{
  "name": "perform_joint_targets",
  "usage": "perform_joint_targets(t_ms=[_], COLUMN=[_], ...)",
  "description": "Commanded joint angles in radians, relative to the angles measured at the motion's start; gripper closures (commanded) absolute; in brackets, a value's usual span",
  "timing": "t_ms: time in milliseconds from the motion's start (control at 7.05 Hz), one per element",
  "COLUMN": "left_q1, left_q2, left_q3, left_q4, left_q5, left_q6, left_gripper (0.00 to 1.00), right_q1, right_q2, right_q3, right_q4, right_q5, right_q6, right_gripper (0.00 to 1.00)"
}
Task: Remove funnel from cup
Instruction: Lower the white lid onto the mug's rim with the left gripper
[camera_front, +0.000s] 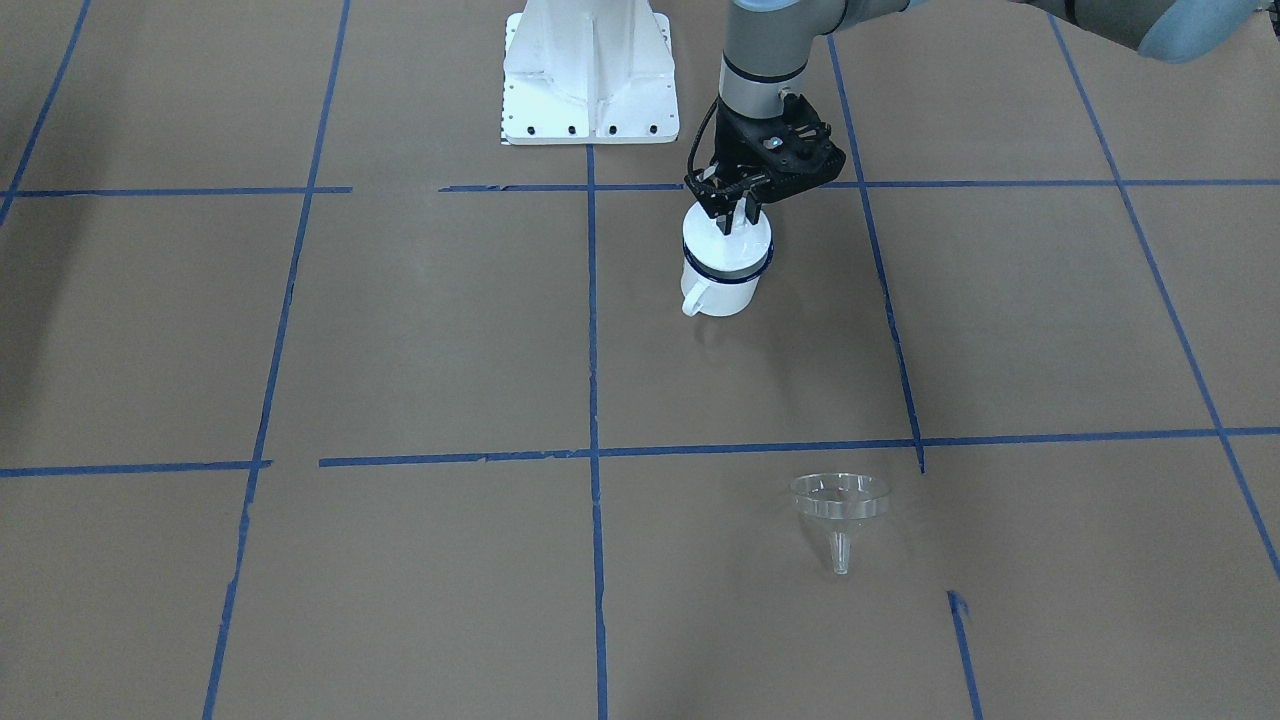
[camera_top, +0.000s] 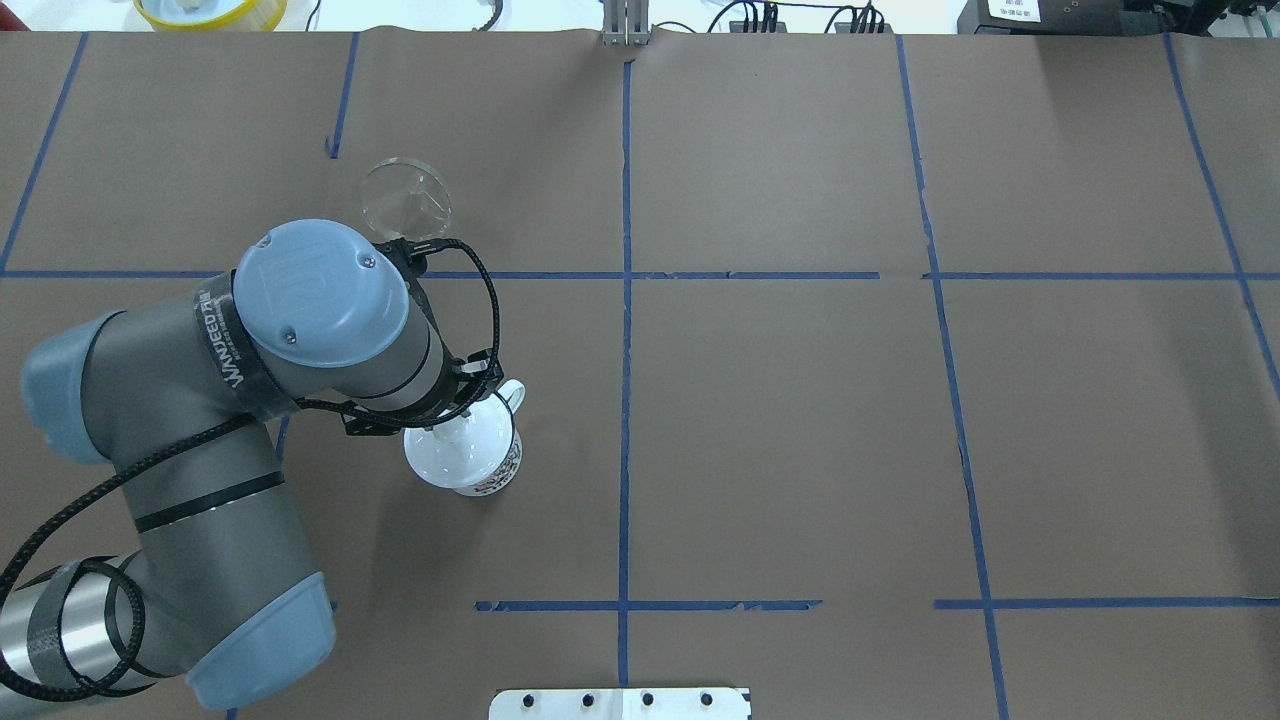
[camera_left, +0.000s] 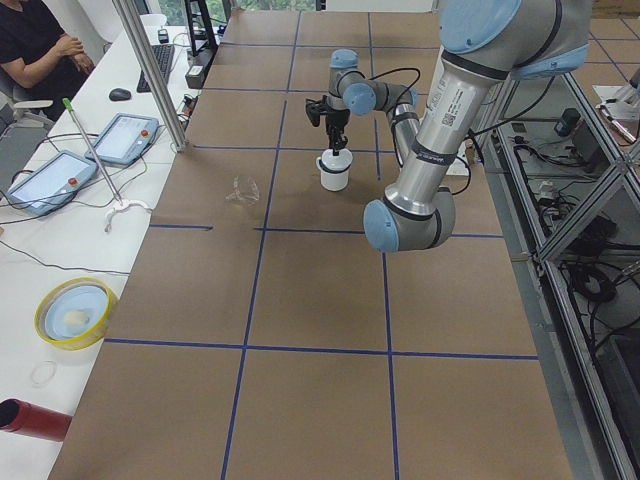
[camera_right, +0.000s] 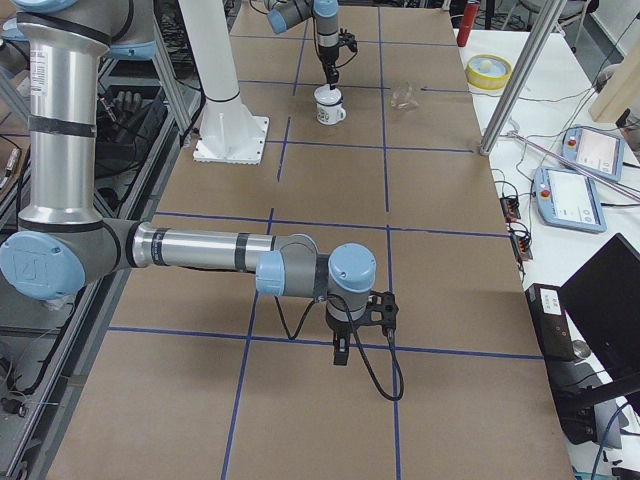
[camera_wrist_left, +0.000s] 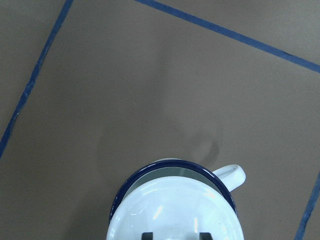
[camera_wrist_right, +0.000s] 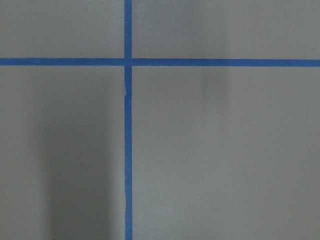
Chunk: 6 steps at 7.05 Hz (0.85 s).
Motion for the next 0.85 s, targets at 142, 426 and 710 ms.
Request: perform_joint_targets(t_ms=[142, 426, 710], left_q1=[0.0, 0.0, 0.0], left_q2=[0.0, 0.003, 0.006], left_q3=[0.005, 0.003, 0.002], left_q4=[-0.003, -0.003, -0.003], left_q5=[0.0, 0.002, 0.002], left_q6=[0.0, 0.0, 0.002], left_gripper=[1.0, 1.0, 1.0], right_q1=[0.0, 0.0, 0.0], right_q2=[0.0, 0.0, 0.0], right_q3=[0.0, 0.0, -0.001], right_q4=[0.0, 0.0, 0.0], right_q5=[0.0, 0.0, 0.0], right_q6=[0.0, 0.0, 0.0], right_gripper=[0.0, 0.0, 0.0])
